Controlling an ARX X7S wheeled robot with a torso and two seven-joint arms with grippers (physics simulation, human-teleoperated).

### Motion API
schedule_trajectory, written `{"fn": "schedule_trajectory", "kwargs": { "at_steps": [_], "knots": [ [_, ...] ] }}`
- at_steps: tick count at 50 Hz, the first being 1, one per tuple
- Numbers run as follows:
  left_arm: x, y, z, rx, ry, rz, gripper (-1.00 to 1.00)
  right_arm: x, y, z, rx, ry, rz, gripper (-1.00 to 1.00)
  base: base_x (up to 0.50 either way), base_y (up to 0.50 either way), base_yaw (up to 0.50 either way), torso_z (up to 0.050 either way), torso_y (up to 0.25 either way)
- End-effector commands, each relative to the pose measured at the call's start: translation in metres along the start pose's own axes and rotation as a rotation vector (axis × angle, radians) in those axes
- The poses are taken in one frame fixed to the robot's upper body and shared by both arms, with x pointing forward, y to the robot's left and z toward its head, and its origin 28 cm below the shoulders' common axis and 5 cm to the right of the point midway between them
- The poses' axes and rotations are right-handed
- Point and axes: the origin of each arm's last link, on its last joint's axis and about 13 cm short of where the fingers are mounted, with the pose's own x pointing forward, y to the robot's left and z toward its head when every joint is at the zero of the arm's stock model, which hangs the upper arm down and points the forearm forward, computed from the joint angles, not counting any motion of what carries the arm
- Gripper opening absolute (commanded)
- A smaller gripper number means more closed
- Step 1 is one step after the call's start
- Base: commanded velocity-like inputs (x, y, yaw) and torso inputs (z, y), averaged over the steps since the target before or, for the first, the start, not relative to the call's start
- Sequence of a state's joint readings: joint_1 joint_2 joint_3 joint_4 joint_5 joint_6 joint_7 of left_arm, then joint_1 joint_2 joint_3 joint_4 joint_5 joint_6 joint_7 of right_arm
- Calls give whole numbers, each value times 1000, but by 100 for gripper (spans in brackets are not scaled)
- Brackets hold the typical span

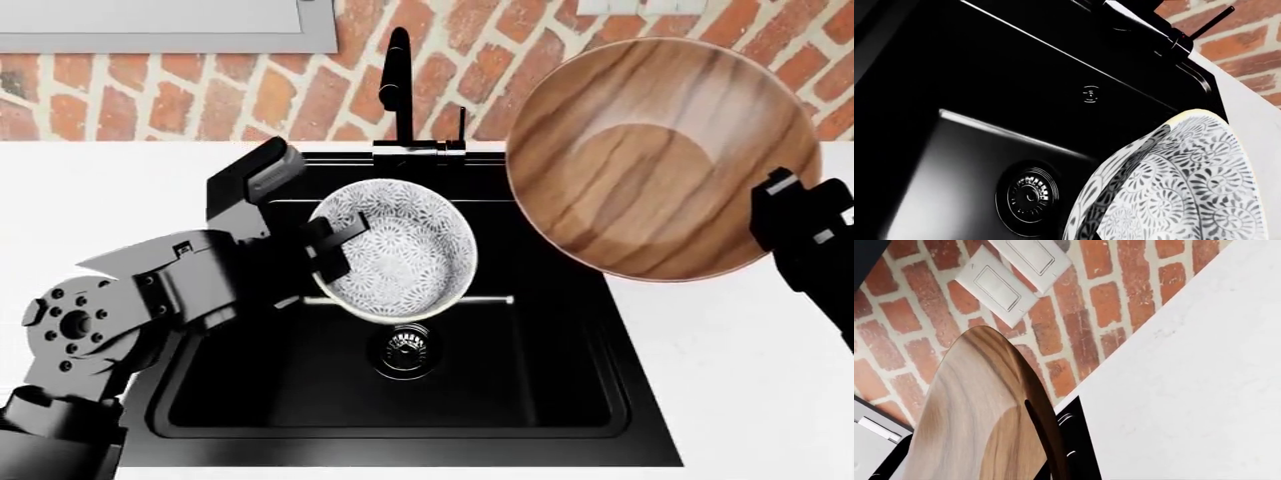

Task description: Stack the bowls in the sink.

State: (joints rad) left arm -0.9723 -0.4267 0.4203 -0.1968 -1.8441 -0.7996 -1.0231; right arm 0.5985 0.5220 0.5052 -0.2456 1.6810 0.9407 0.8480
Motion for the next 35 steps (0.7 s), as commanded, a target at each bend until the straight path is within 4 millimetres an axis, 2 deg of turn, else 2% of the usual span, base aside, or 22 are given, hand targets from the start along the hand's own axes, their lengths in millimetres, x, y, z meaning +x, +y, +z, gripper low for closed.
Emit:
{"fn": "schedule_trajectory", "kwargs": {
  "at_steps": [1, 16, 24, 28, 35],
  "knots": [
    [11, -3, -2, -11, 29, 1, -100, -4, 1, 5, 10, -13, 14, -100, 0, 0, 0, 0, 0],
    [21, -6, -3, 12, 40, 1, -100, -4, 4, 3, 7, -14, 27, -100, 0, 0, 0, 0, 1],
    [27, -4, -1, 12, 37, 15, -100, -4, -4, -4, 7, -16, 29, -100, 0, 0, 0, 1, 0],
    [29, -4, -2, 15, 37, 16, -100, -6, 4, 3, 8, -17, 29, -100, 0, 0, 0, 0, 3],
    [33, -3, -3, 21, 39, 18, -100, -9, 3, 5, 16, -22, 30, -100, 0, 0, 0, 0, 0]
  ]
}}
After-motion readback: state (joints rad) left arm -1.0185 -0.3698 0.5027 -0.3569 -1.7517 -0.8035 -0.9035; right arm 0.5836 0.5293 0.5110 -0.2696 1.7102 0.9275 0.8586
